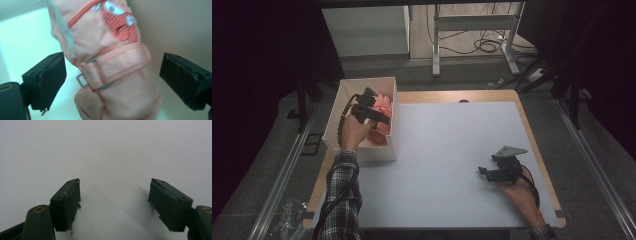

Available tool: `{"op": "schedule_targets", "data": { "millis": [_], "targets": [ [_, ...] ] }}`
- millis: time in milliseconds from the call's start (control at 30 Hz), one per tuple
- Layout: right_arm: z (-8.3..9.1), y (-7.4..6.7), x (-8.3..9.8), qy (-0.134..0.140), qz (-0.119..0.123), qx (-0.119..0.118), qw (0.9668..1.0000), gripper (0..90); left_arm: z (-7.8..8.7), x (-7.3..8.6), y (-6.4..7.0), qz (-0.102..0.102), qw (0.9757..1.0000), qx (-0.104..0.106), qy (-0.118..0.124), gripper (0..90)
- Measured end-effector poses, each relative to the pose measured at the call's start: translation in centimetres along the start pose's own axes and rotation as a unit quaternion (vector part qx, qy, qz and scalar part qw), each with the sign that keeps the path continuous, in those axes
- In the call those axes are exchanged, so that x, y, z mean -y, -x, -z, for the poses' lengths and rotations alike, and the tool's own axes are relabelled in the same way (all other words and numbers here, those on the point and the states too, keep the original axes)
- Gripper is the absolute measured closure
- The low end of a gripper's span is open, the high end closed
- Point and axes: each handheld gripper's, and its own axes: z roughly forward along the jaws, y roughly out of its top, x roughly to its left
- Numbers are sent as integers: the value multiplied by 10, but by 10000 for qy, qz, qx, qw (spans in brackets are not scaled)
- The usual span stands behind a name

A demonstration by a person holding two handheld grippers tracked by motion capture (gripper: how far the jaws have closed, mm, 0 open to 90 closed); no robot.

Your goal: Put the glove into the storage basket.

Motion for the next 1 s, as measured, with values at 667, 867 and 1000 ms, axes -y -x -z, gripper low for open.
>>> {"op": "schedule_targets", "data": {
  "millis": [667,867,1000],
  "targets": [
    [0,0,0,1,1,1,10000,255,29,15,4,-314,9983,64,484,77],
    [0,0,0,2,2,3,10000,255,37,22,7,-482,9967,48,652,67],
    [0,0,0,2,2,3,10000,255,39,28,10,-583,9955,42,739,57]
  ]
}}
